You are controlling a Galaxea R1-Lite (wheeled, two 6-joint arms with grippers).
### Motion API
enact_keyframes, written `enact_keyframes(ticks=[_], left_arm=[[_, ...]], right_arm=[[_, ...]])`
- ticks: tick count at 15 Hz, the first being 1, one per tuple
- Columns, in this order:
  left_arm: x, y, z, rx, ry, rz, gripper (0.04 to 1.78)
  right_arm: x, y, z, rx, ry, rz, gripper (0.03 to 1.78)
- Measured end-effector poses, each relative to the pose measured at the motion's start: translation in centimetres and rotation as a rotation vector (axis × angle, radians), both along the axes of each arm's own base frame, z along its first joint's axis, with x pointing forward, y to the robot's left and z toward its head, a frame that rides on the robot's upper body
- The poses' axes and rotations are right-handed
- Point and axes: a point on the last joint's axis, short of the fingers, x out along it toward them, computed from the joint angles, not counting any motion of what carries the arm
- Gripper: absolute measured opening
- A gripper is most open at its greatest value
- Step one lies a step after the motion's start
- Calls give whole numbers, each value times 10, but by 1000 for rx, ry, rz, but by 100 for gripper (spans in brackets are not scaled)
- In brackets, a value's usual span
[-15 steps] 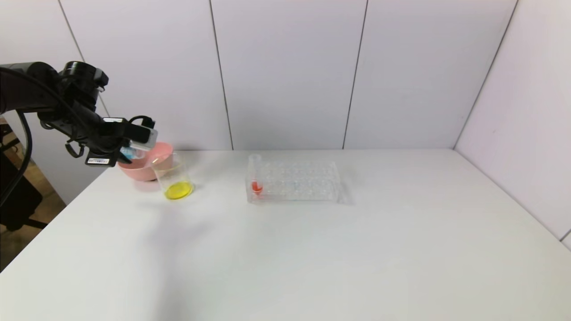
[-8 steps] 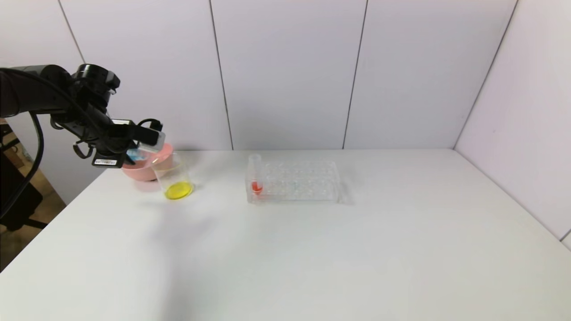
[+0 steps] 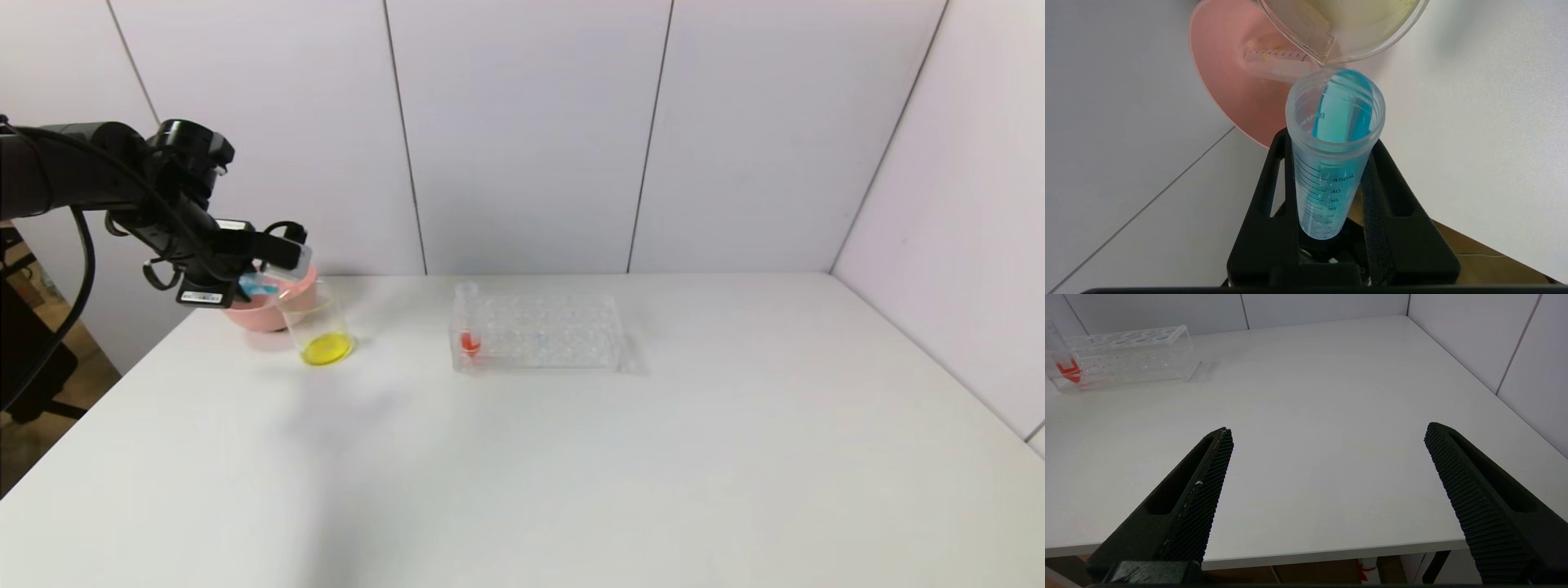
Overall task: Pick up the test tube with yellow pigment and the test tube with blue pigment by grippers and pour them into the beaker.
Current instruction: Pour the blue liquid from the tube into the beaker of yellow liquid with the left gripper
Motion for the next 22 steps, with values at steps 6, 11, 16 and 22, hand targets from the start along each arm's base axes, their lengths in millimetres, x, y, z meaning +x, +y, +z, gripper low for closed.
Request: enact_keyframes(ticks=[6, 11, 16, 22], left_arm=[[1, -4, 0, 6, -5, -5, 45], [3, -9, 2, 32, -20, 0, 45], [3, -13, 2, 70, -21, 21, 45], [4, -18, 3, 108, -32, 26, 45]], right_arm=[[0, 0, 0, 0, 0, 0, 171], [0, 0, 0, 0, 0, 0, 171], [0, 0, 0, 0, 0, 0, 171], [0, 0, 0, 0, 0, 0, 171]])
